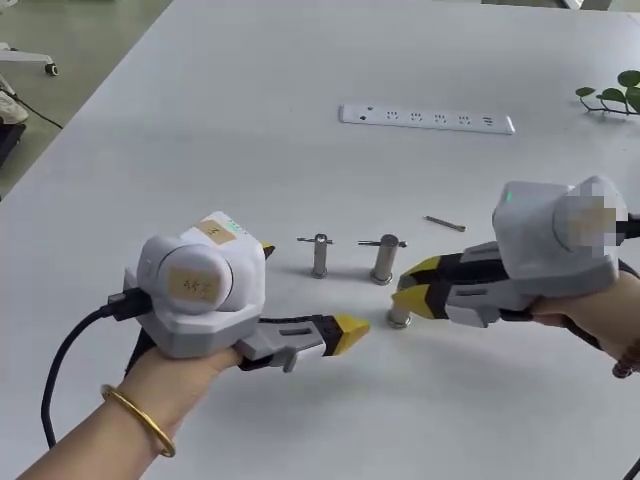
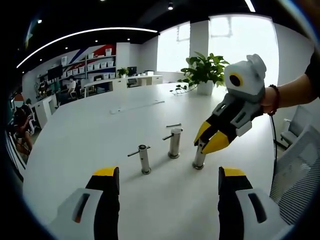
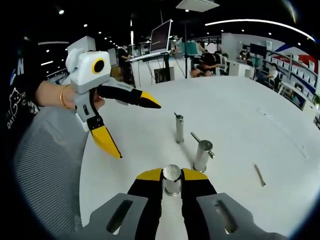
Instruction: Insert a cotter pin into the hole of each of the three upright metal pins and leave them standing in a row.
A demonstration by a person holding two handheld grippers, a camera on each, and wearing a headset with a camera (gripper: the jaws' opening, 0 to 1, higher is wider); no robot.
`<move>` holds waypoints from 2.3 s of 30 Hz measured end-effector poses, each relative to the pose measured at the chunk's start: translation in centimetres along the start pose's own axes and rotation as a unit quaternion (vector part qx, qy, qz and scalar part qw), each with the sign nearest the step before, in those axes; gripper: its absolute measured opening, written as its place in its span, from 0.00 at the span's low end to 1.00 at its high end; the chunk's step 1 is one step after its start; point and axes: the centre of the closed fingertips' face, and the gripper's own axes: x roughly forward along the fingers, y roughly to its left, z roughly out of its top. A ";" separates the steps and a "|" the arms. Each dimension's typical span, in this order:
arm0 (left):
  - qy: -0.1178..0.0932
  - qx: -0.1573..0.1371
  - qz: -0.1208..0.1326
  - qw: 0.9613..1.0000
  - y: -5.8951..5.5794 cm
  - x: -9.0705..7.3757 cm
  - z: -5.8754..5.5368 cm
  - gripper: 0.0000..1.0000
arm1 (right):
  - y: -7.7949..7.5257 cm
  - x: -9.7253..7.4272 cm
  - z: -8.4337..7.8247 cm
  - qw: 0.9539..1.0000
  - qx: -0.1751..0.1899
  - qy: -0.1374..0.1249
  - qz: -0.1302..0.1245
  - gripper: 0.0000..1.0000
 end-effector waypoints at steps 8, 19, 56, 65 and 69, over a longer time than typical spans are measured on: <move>0.000 0.001 -0.002 1.000 -0.1 0.0 0.0 0.82 | 0.3 0.1 0.0 1.000 0.016 0.001 0.005 0.09; -0.002 0.001 -0.002 1.000 -0.1 0.0 0.1 0.83 | 0.6 0.0 -0.1 1.000 0.009 0.006 0.008 0.14; -0.019 -0.014 -0.002 1.000 -0.3 0.0 0.9 0.97 | -10.5 -3.9 -0.8 0.987 0.043 0.086 -0.125 0.12; -0.019 -0.018 -0.003 1.000 -0.4 0.1 0.9 0.99 | -14.9 -2.4 -1.9 0.982 0.043 0.122 -0.138 0.11; -0.012 -0.009 -0.001 1.000 -0.3 0.1 0.7 0.99 | -15.6 -1.7 -2.5 0.981 0.048 0.132 -0.135 0.11</move>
